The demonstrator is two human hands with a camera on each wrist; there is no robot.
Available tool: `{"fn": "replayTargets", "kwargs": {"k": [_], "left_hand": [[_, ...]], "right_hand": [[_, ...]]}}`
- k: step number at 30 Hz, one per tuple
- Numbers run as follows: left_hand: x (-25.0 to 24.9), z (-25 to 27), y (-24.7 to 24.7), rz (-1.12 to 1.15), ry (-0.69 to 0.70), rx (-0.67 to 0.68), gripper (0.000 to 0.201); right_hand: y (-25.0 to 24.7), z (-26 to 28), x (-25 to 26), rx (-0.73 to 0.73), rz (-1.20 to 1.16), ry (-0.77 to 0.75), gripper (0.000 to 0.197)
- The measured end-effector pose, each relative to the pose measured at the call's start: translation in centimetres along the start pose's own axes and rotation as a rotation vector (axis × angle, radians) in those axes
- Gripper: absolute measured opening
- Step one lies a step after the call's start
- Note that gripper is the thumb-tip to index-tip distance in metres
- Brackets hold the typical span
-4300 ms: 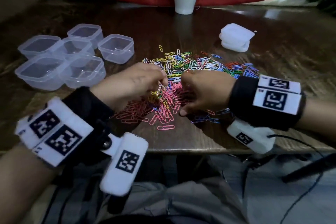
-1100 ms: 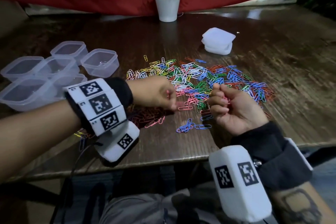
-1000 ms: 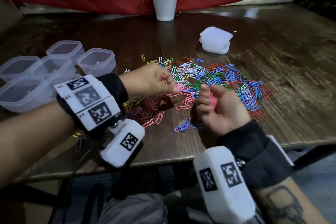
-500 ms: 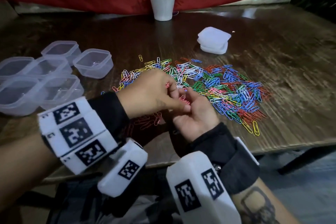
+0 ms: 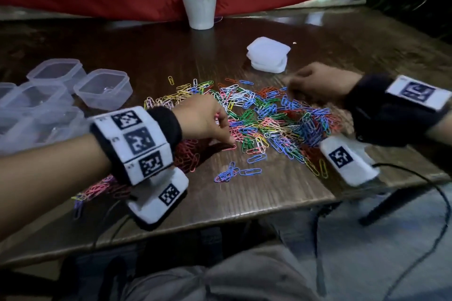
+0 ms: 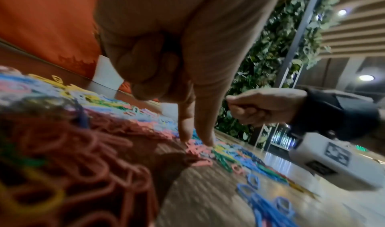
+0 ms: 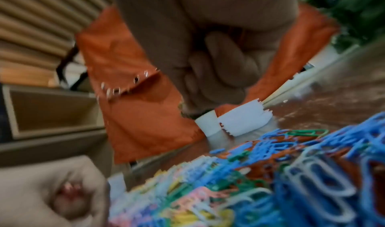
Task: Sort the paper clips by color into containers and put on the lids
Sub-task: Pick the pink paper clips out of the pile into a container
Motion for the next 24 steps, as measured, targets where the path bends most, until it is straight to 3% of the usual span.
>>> {"fn": "replayTargets", "kwargs": {"k": [4,7,11,17,24], "left_hand": [[-0.9,-0.9,1.2,-0.067,0.034,0.034,0.02],[0.1,-1.4,0.6,-0.127,-0.011,0.049,0.014],[1.4,-1.6,-0.3,-0.111,-0.077,0.023,0.014],[-1.4,-2.1,-0.8,-0.034,0.007,-0.04,0.006],[-1.7,-3.0,0.3,-0.092,-0.025,0.096,0.012]], "right_hand": [[3.1,-1.2,0.4,0.189,0.407,-0.136,0.021],[4.2,-1.8,1.1,0.199,0.561,-0.226,0.021],[4.5,-2.8,2.3,0.175,0.542,-0.28,0.022],[4.2,-3.2,2.5,0.228,0.47,-0.296,0.018],[5.9,-3.6,2.5,0.311,0.539,-0.256,0.02]]}}
Point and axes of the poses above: each hand's wrist, its own z-axis away from the middle knuckle, its own y-axis out of the palm, x = y × z, the point moved 7 cm from there along -z, towards the middle knuckle, and after that the axes turned 6 degrees about -y, right-handed, at the moved point
